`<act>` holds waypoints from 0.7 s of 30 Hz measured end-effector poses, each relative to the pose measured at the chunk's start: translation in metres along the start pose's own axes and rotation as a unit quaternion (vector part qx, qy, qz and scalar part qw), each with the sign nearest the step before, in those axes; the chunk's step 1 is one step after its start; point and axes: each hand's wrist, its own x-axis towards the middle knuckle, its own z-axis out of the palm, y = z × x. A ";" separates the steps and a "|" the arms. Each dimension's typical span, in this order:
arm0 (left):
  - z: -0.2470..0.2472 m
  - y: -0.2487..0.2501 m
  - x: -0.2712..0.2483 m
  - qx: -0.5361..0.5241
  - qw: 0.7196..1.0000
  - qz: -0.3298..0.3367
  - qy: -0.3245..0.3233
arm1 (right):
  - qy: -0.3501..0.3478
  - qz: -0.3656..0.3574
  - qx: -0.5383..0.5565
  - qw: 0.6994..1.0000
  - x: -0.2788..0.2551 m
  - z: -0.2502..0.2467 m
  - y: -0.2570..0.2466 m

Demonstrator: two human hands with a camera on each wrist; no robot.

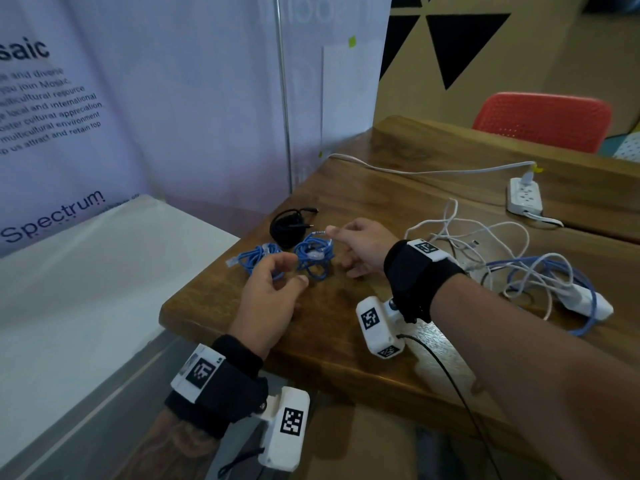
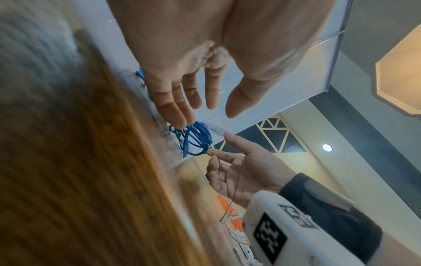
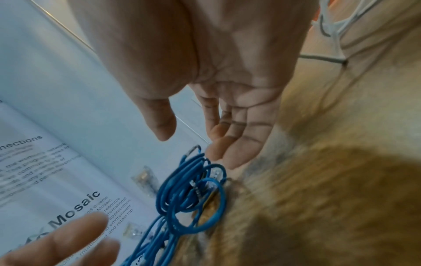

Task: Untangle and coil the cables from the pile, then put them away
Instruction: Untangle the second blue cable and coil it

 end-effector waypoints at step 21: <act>0.123 0.100 0.037 0.244 0.912 0.217 -0.249 | 0.190 -0.147 -0.290 0.926 -0.084 -0.190 -0.009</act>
